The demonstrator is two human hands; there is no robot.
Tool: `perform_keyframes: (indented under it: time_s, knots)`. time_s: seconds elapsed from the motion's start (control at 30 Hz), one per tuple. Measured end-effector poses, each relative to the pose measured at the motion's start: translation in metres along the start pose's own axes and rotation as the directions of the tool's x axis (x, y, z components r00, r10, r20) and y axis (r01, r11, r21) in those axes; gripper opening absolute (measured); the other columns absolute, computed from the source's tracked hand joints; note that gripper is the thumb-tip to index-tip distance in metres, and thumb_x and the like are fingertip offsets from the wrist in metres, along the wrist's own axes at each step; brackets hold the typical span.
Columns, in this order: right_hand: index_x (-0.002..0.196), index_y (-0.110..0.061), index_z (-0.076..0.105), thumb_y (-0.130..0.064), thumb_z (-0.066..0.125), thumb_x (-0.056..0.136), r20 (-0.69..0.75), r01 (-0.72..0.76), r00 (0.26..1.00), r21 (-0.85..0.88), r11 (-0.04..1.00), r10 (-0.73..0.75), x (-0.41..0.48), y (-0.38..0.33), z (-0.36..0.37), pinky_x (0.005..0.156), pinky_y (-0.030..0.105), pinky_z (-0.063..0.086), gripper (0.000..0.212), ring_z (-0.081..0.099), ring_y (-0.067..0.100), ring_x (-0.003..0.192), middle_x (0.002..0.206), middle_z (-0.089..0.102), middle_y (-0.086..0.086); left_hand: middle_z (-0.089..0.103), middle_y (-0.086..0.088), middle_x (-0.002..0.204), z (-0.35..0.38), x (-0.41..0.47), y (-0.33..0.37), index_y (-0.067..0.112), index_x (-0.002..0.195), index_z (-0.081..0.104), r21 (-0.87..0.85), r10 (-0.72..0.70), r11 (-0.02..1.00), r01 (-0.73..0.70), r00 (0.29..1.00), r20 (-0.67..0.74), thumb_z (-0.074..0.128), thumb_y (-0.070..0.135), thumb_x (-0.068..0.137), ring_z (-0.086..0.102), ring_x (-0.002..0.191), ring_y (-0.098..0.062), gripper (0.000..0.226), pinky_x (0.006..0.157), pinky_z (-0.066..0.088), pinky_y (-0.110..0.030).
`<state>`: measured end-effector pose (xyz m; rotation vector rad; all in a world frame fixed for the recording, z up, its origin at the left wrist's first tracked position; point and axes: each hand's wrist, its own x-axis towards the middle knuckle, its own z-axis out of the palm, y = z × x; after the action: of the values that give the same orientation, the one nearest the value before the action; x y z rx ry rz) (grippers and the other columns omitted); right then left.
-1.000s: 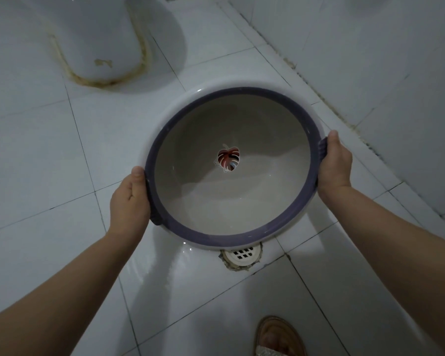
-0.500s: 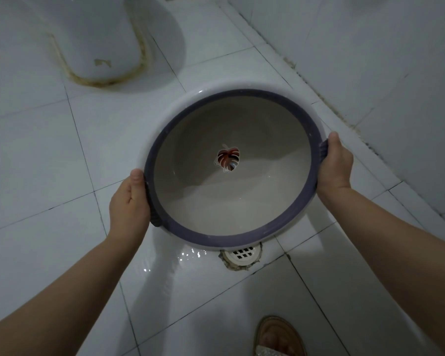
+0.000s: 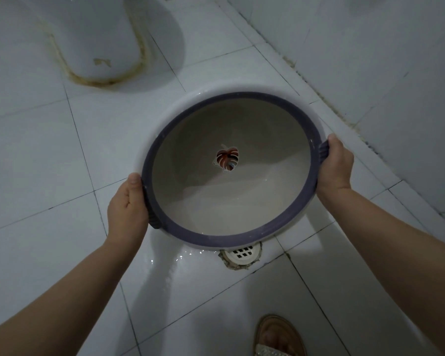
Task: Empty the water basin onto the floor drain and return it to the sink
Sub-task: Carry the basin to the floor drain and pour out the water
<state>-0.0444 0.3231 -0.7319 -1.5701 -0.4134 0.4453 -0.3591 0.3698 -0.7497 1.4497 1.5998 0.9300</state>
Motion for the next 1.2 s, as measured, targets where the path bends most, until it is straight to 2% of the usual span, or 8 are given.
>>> perform_keyframes:
  time_s: [0.23, 0.37, 0.5, 0.6, 0.73, 0.87, 1.03, 1.2]
  knots:
    - [0.045, -0.023, 0.043, -0.015, 0.043, 0.083, -0.015, -0.022, 1.0, 0.018, 1.0, 0.022, 0.001, -0.001, -0.003, 0.044, 0.013, 0.035, 0.039, 0.04, -0.002, 0.039, 0.033, 0.045, -0.016, 0.051, 0.003, 0.068, -0.001, -0.005, -0.001, 0.021, 0.068, 0.047, 0.021, 0.012, 1.0, -0.012, 1.0, 0.006, 0.022, 0.042, 0.097, 0.047, 0.064, -0.007, 0.044, 0.058, 0.038, -0.02]
    - [0.04, -0.024, 0.042, -0.021, 0.044, 0.07, -0.004, -0.044, 0.999, 0.03, 0.999, 0.044, -0.001, -0.004, -0.004, 0.045, 0.016, 0.032, 0.03, 0.037, -0.001, 0.039, 0.033, 0.043, -0.014, 0.052, 0.004, 0.068, -0.001, -0.007, -0.002, 0.024, 0.066, 0.047, 0.01, 0.013, 1.0, -0.013, 1.0, 0.009, 0.024, 0.042, 0.097, 0.047, 0.064, -0.007, 0.043, 0.058, 0.038, -0.021]
    - [0.027, -0.029, 0.043, -0.021, 0.042, 0.069, 0.004, -0.033, 0.999, 0.009, 0.999, 0.033, -0.002, -0.007, -0.005, 0.041, 0.013, 0.031, 0.042, 0.035, -0.002, 0.036, 0.03, 0.04, -0.015, 0.05, 0.005, 0.067, -0.002, -0.01, -0.001, 0.027, 0.064, 0.045, 0.028, 0.035, 0.999, -0.036, 0.999, 0.015, 0.024, 0.038, 0.098, 0.045, 0.063, -0.006, 0.041, 0.057, 0.036, -0.02]
    - [0.033, -0.029, 0.041, -0.024, 0.041, 0.065, -0.008, -0.03, 1.0, -0.004, 1.0, 0.03, -0.004, -0.007, -0.007, 0.038, 0.013, 0.03, 0.032, 0.034, -0.001, 0.035, 0.03, 0.039, -0.016, 0.049, 0.006, 0.067, -0.003, -0.012, 0.0, 0.028, 0.064, 0.044, 0.046, 0.047, 0.998, -0.048, 0.999, 0.018, 0.024, 0.036, 0.098, 0.045, 0.062, -0.005, 0.041, 0.056, 0.035, -0.016]
    - [0.04, -0.022, 0.039, -0.024, 0.041, 0.064, -0.03, -0.031, 0.999, 0.005, 1.0, 0.031, -0.004, -0.006, -0.008, 0.037, 0.011, 0.028, 0.024, 0.034, 0.0, 0.035, 0.03, 0.04, -0.014, 0.05, 0.004, 0.068, -0.005, -0.013, -0.002, 0.02, 0.069, 0.047, 0.052, 0.06, 0.997, -0.061, 0.998, 0.019, 0.024, 0.036, 0.098, 0.045, 0.063, -0.007, 0.041, 0.058, 0.037, -0.02]
    - [0.043, -0.019, 0.039, -0.024, 0.04, 0.064, -0.022, -0.009, 1.0, 0.002, 1.0, 0.009, -0.006, -0.01, -0.007, 0.038, 0.01, 0.03, 0.022, 0.036, -0.001, 0.035, 0.03, 0.042, -0.015, 0.05, 0.005, 0.068, -0.006, -0.014, -0.004, 0.013, 0.075, 0.049, 0.04, 0.068, 0.997, -0.069, 0.998, 0.009, 0.024, 0.034, 0.099, 0.045, 0.064, -0.005, 0.041, 0.057, 0.037, -0.013]
    - [0.028, -0.029, 0.042, -0.023, 0.039, 0.064, -0.008, 0.009, 1.0, 0.016, 1.0, -0.009, -0.006, -0.014, -0.009, 0.039, 0.013, 0.029, 0.037, 0.033, -0.001, 0.035, 0.03, 0.04, -0.015, 0.049, 0.004, 0.068, -0.007, -0.017, -0.003, 0.011, 0.075, 0.048, 0.044, 0.086, 0.995, -0.086, 0.996, 0.007, 0.024, 0.031, 0.099, 0.045, 0.064, -0.007, 0.04, 0.058, 0.037, -0.02]
    - [0.027, -0.027, 0.044, -0.019, 0.037, 0.066, 0.017, 0.047, 0.999, 0.03, 0.998, -0.047, -0.007, -0.018, -0.013, 0.041, 0.013, 0.029, 0.04, 0.034, -0.002, 0.036, 0.03, 0.04, -0.015, 0.046, 0.003, 0.065, -0.005, -0.022, 0.0, 0.012, 0.071, 0.045, 0.043, 0.107, 0.993, -0.107, 0.994, -0.011, 0.024, 0.026, 0.099, 0.042, 0.062, -0.008, 0.038, 0.051, 0.032, -0.006]
